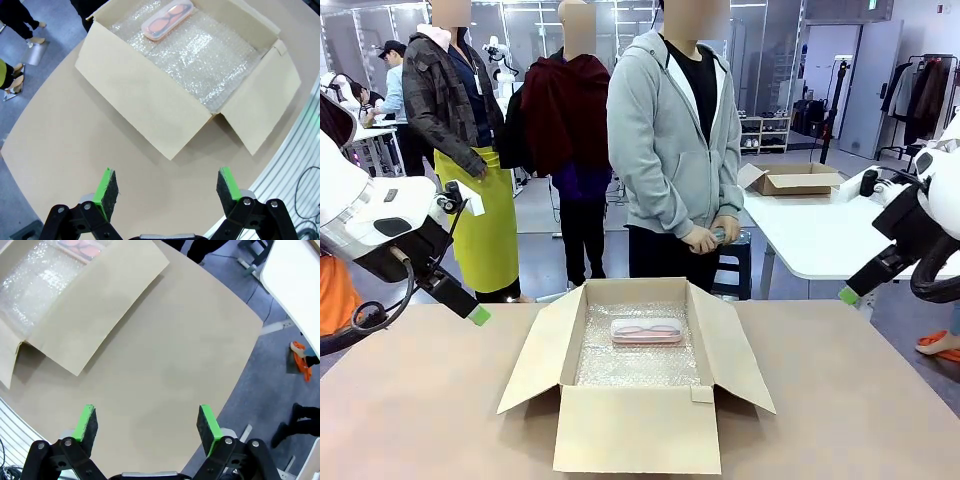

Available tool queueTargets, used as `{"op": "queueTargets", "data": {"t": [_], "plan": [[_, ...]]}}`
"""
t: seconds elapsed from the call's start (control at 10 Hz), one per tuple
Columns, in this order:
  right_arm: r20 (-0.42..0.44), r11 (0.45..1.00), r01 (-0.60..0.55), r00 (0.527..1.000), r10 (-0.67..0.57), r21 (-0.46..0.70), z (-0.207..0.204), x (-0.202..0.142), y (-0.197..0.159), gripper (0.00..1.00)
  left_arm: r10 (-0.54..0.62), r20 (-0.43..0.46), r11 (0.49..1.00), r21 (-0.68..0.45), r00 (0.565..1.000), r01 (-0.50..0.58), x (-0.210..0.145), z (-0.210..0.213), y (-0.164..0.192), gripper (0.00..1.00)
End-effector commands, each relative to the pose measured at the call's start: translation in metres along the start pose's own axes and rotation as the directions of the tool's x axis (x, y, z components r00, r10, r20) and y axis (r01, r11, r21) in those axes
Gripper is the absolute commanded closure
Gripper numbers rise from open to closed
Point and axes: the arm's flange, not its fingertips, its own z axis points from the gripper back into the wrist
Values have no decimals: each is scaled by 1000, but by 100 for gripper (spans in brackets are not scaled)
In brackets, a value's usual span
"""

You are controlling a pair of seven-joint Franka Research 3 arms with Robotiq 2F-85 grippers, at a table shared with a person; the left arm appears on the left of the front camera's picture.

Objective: Pack the glasses set securely to prepare it for shipping.
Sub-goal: Put the Glasses case from the right side of the table into the Package Box.

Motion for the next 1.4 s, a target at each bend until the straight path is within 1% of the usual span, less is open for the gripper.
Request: {"op": "queueTargets", "data": {"t": [0.0, 1.3], "plan": [[-4, 1000, 1, 1000, -1, 3, 0, -1, 0, 0, 0, 4, 1000, -5, 1000, 0, -1, 1, 1, 0], [-4, 1000, 1, 1000, -1, 3, 0, -1, 0, 0, 0, 4, 1000, -5, 1000, 0, -1, 1, 1, 0]]}}
